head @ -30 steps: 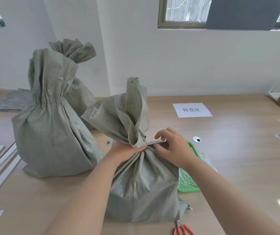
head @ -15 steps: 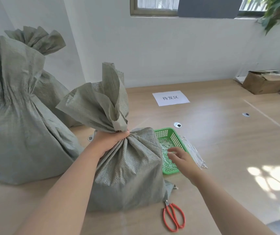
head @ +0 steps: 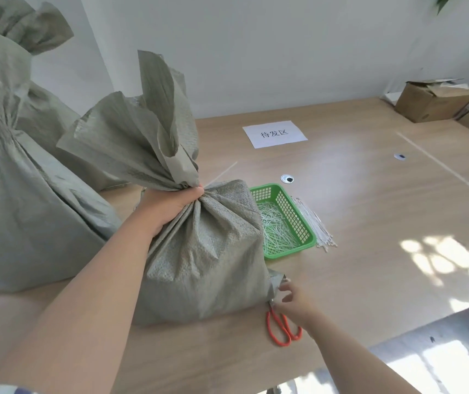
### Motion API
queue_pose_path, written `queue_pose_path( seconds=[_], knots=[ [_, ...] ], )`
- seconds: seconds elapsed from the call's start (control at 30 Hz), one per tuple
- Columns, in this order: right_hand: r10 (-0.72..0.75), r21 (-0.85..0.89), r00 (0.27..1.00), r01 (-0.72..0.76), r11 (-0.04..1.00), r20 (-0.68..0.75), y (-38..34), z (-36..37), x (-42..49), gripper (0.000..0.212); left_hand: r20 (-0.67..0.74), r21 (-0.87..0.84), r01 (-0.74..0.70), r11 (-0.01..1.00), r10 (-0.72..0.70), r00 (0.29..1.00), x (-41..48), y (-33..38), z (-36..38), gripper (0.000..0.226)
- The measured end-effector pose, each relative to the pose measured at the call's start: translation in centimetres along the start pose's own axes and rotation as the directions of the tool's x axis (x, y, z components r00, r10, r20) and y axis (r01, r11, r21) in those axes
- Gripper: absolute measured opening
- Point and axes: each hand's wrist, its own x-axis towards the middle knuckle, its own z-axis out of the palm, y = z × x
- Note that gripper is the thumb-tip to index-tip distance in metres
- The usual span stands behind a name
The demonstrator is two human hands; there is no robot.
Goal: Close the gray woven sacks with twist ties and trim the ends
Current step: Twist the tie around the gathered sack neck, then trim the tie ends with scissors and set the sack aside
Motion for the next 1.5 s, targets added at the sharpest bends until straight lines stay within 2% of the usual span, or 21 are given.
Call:
queue_pose_path(
  seconds=[0.13,0.3,0.4,0.53,0.77,0.9,1.0,1.13,1.23,1.5],
  knots=[
    [0.001,-0.168,1.0,-0.005,0.986,-0.022,1.8,1.5,0.0,0.043,0.009,-0.012,-0.031,0.999,0.031,0.999,0.0,-0.1,0.1,0.063],
    [-0.002,-0.324,0.998,-0.018,0.946,-0.061,2.5,2.5,0.2,0.043,-0.03,-0.043,-0.024,0.999,0.023,0.999,0.0,-0.3,0.4,0.035],
    [-0.01,-0.418,0.999,-0.009,0.908,-0.045,2.4,2.8,0.2,0.045,-0.025,-0.045,-0.033,0.998,0.032,0.999,0.0,-0.3,0.6,0.032],
    [-0.013,-0.509,0.999,-0.009,0.861,-0.04,2.5,3.0,0.3,0.026,-0.017,-0.028,-0.045,0.999,0.045,0.999,0.3,-0.6,0.7,0.025],
    [-0.089,-0.465,0.993,0.04,0.885,-0.083,3.5,2.6,0.0,0.025,-0.028,-0.053,-0.051,0.997,0.05,0.998,0.5,-0.7,0.7,0.033],
    [-0.118,-0.45,0.987,0.058,0.891,-0.105,4.3,1.2,-0.7,0.036,-0.009,-0.036,-0.034,0.999,0.034,0.999,1.1,-1.3,0.3,0.066],
    [-0.117,-0.442,0.986,0.051,0.895,-0.122,4.9,-0.1,-1.4,0.039,0.01,-0.018,-0.035,0.999,0.035,0.999,1.9,-2.2,0.2,0.082],
    [-0.141,-0.427,0.974,0.053,0.903,-0.177,4.8,-1.9,-2.4,0.035,0.025,-0.049,-0.029,0.998,0.03,0.999,2.3,-2.6,0.2,0.075],
    [-0.162,-0.332,0.945,0.062,0.941,-0.283,3.6,-3.5,-3.2,0.02,0.023,-0.084,-0.022,0.996,0.024,0.999,2.4,-2.4,0.2,0.075],
    [-0.309,-0.151,0.873,0.271,0.951,-0.378,-2.5,-7.2,-3.0,0.021,0.078,-0.107,-0.009,0.994,0.017,0.997,2.6,-2.5,0.3,0.07]
  ],
)
